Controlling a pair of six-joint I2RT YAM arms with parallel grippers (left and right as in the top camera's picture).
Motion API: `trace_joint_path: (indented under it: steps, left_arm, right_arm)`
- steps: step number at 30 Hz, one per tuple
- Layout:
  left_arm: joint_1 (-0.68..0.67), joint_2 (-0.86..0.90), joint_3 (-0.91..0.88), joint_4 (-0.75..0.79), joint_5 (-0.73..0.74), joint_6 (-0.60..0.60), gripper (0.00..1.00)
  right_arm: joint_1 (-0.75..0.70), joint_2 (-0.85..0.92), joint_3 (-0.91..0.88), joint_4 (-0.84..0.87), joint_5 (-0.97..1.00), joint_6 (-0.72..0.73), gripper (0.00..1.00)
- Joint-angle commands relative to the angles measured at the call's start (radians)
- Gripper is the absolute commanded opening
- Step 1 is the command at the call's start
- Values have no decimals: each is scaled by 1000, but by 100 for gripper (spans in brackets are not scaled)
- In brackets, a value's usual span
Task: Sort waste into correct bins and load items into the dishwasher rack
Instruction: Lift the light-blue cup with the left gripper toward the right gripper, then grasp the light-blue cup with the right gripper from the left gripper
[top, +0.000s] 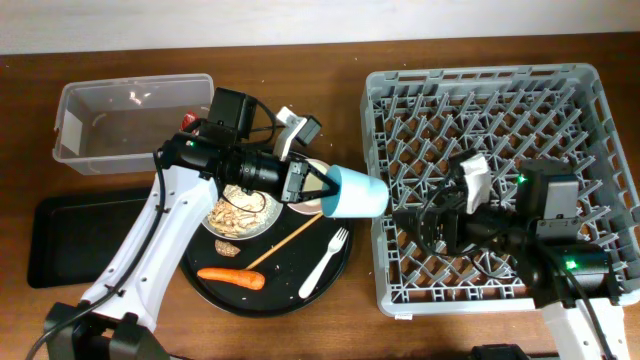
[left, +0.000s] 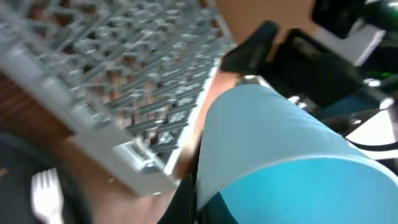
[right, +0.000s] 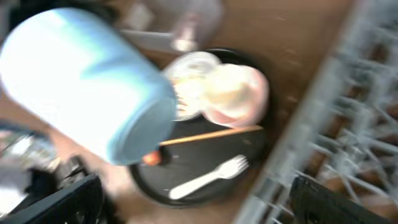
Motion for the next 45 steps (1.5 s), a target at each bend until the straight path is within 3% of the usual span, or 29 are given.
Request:
trace_joint_path:
  steps: [1, 9, 17, 21, 27, 37, 45]
  left_arm:
    - [-20, -15, 11, 21, 158, 49, 0]
    - [-32, -14, 11, 23, 185, 39, 0]
    - [-47, -14, 10, -38, 298, 30, 0]
    - [-72, -14, 10, -38, 306, 24, 0]
    - [-72, -14, 10, -38, 317, 7, 0]
    - [-72, -14, 10, -57, 135, 7, 0]
    - [-69, -13, 10, 19, 135, -24, 0]
  right_arm:
    - [6, -1, 15, 6, -249, -113, 98]
    - [39, 37, 15, 37, -494, -185, 100]
    - [70, 65, 15, 122, -486, -185, 94]
    - [70, 69, 15, 122, -324, -174, 93]
    - [70, 132, 15, 152, -332, -174, 93]
    - [66, 136, 18, 240, -404, -173, 92]
    - [66, 136, 18, 185, -410, -147, 85]
